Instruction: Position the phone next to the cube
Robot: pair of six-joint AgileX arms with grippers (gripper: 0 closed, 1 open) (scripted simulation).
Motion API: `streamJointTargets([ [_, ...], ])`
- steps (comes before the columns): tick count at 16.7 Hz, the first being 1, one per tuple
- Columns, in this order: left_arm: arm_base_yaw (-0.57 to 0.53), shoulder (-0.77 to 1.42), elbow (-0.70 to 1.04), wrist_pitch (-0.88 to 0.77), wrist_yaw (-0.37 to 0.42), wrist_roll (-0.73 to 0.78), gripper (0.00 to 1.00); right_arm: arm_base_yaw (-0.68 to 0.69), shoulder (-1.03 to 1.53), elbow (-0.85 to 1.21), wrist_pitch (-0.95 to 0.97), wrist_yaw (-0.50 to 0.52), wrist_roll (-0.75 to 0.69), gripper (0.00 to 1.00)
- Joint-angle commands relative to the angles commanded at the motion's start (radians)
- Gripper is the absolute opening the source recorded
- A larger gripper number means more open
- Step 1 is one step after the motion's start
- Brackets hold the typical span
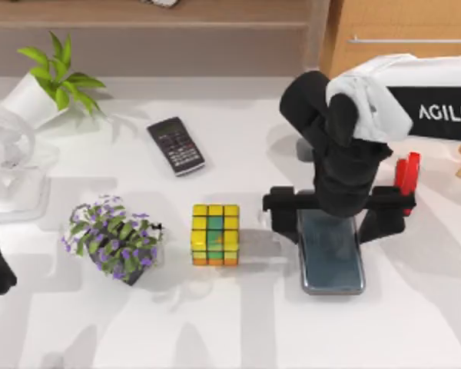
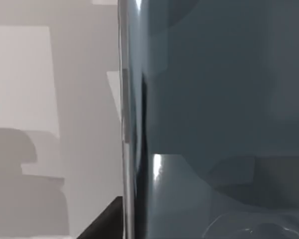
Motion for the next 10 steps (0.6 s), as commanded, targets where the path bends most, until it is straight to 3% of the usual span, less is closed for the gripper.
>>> streamJointTargets([
  [10,0.0,0.0,0.0,0.0,0.0,0.0,1.0,0.0,0.0,0.0,0.0,0.0,0.0,0.9],
])
